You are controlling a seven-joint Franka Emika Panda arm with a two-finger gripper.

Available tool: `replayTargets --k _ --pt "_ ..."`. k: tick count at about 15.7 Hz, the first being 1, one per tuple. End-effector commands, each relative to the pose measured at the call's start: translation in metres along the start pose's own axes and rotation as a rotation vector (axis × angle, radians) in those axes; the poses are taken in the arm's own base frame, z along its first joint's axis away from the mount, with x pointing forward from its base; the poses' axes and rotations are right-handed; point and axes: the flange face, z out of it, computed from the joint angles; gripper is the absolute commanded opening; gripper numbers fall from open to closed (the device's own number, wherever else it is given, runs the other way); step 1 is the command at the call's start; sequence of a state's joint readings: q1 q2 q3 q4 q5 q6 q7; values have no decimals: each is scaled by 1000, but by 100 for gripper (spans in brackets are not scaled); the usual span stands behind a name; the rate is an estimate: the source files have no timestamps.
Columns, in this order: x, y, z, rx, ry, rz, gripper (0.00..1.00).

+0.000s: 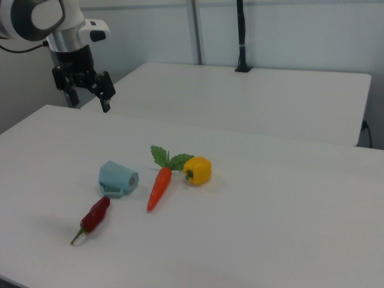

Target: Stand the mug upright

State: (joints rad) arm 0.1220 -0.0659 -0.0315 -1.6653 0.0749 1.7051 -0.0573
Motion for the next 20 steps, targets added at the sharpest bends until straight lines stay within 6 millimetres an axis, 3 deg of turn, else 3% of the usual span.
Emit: replayTargets --k 1,10,13,17,20 --pt "-5 0 -1 1 6 -18 100" --pt "-6 -7 1 2 -2 -19 100" --pt "1 -14 2 -2 4 60 100" --pt "30 -52 25 -89 -9 172 100" --pt "50 -110 58 -209 5 229 100"
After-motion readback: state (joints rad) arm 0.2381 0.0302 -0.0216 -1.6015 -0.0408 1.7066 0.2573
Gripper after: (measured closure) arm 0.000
